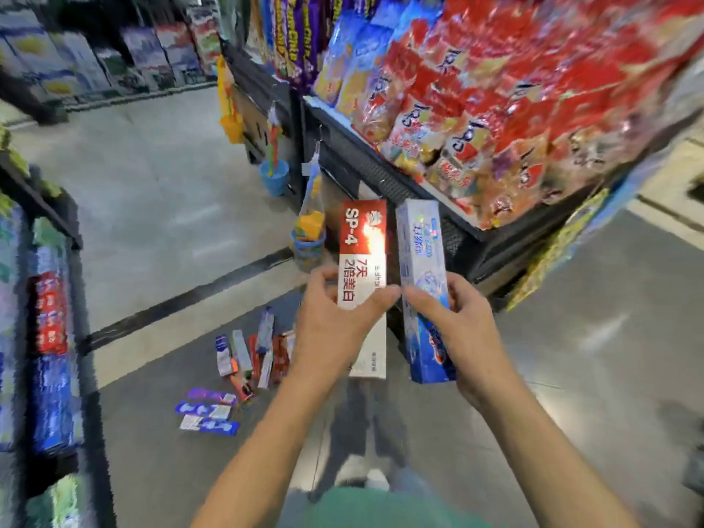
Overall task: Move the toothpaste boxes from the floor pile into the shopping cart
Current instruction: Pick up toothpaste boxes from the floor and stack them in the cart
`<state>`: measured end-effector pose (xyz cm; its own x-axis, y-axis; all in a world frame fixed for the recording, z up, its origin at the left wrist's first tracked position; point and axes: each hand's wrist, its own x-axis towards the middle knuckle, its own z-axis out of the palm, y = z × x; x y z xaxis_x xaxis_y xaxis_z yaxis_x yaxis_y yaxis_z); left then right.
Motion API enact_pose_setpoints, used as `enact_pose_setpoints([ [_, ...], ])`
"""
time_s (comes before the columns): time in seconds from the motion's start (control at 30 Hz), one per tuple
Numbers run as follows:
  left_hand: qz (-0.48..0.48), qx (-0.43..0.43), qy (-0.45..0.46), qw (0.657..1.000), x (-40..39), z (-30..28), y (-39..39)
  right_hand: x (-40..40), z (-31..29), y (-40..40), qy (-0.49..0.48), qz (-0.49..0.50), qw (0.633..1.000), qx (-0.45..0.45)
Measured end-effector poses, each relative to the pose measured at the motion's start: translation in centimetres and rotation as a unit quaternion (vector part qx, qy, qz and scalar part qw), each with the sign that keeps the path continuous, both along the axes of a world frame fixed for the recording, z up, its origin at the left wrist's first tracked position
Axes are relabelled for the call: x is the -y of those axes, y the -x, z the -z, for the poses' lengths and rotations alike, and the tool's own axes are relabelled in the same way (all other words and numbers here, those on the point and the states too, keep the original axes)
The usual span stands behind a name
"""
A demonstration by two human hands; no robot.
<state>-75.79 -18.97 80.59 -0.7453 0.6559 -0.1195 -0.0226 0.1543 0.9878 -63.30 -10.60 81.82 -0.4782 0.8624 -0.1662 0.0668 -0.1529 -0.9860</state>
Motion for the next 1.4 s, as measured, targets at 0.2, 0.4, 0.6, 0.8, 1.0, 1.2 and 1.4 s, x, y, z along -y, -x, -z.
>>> enact_pose_setpoints([
  [0.2, 0.24, -0.007, -0.014, 0.971, 0.4, -2.0, -7.7, 7.2, -1.6, -11.0, 0.009, 0.235, 0.972, -0.009],
  [0.4, 0.444, -0.002, -0.005, 0.896, 3.4, -2.6, -20.7, 17.4, -1.5, -24.6, 0.005, 0.456, 0.89, 0.015],
  [0.6, 0.589, -0.014, -0.006, 0.808, 9.2, -3.0, -37.3, 28.7, -1.3, -38.7, -0.013, 0.618, 0.786, -0.003],
  [0.8, 0.675, -0.017, 0.004, 0.738, 18.0, -2.6, -56.1, 41.0, -1.4, -54.3, -0.015, 0.717, 0.697, -0.007],
  [1.0, 0.744, -0.018, 0.002, 0.668, 26.6, -2.7, -71.4, 52.7, -1.6, -66.5, -0.011, 0.798, 0.603, -0.005],
  [1.2, 0.811, -0.053, -0.002, 0.583, 33.5, -1.7, -86.6, 61.9, -0.7, -77.4, -0.015, 0.856, 0.517, 0.004],
  [1.4, 0.845, -0.059, 0.017, 0.531, 39.4, 0.5, -102.3, 68.4, -0.5, -90.1, 0.004, 0.884, 0.467, 0.03],
])
